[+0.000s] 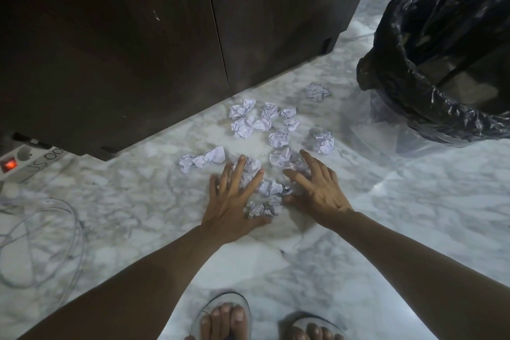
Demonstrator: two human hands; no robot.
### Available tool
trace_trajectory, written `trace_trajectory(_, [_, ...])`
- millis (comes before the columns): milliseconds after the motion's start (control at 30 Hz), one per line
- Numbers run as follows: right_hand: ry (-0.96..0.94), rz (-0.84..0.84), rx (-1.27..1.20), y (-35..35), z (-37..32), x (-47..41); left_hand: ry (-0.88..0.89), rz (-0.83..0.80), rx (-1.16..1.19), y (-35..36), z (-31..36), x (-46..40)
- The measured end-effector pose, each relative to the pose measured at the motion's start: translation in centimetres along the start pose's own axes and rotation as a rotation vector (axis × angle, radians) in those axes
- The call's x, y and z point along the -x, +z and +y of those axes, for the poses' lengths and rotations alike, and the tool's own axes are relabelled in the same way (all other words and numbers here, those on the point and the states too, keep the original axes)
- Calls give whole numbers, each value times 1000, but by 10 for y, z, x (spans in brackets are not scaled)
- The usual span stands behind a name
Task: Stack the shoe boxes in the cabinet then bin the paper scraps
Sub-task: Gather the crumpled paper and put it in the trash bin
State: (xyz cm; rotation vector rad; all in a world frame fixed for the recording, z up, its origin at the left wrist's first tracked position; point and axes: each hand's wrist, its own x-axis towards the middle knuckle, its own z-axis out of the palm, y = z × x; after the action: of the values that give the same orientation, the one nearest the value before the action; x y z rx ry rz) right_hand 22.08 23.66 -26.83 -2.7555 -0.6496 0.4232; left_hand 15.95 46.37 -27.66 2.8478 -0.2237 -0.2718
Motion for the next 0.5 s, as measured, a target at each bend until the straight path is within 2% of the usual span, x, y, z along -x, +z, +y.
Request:
trace_trajectory(100, [-119,64,21,7,1,2,74,89,11,5,-3,2])
trace_trajectory(200, [-151,115,58,18,7,3,111,179,-8,12,-7,7])
trace_trajectory(367, [-166,257,95,21,6,5,85,201,-54,14,-6,6])
trace_trajectory(500, [-191,304,69,30,9,8,42,142,-72,14,-5,3])
